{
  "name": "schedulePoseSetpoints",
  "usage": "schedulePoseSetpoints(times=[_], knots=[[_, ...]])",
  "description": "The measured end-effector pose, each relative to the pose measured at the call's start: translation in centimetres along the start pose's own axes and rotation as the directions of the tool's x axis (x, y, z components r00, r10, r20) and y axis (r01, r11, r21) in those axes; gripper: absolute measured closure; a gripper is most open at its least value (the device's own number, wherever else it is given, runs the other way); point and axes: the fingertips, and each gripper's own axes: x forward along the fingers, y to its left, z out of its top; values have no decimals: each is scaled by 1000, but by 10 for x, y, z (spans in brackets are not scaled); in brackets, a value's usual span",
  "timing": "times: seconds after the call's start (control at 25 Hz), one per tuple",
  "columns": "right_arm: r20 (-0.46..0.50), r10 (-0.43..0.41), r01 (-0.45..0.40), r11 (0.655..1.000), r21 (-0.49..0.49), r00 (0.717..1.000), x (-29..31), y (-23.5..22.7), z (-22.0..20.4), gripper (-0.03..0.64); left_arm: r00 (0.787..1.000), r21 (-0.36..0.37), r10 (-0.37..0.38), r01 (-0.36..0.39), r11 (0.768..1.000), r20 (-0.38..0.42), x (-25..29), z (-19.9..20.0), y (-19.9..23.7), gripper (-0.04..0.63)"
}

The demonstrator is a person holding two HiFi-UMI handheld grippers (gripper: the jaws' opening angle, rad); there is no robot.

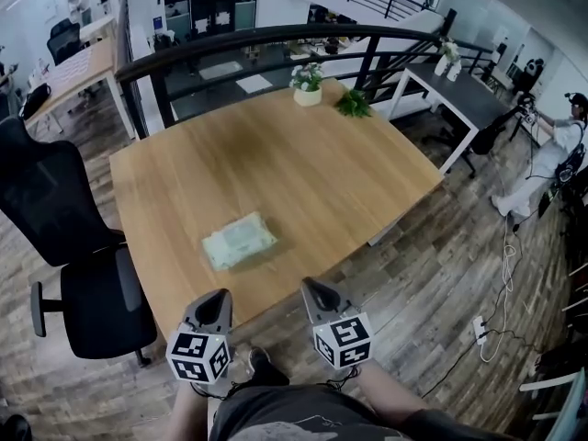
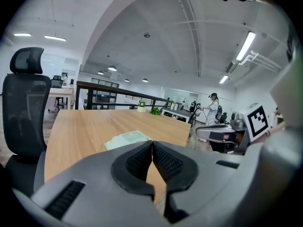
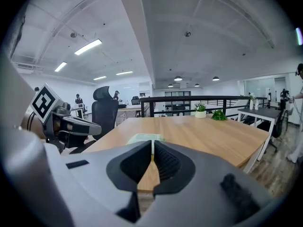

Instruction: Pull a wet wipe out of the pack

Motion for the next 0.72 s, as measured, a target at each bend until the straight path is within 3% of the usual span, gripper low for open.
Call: schedulePoseSetpoints(times=[0.2,0.36,0.72], knots=[[-9,-36,36,999,-3,999,23,-1,13,588,998,15,-55,55,998,9,20,12,18,583],[5,-16,16,1000,-25,1000,41,8,24,588,996,9,-88,88,996,17,38,19,33,583],[-17,-18,18,1000,-26,1000,53,18,27,588,993,-4,-116,116,993,6,45,16,47,583]])
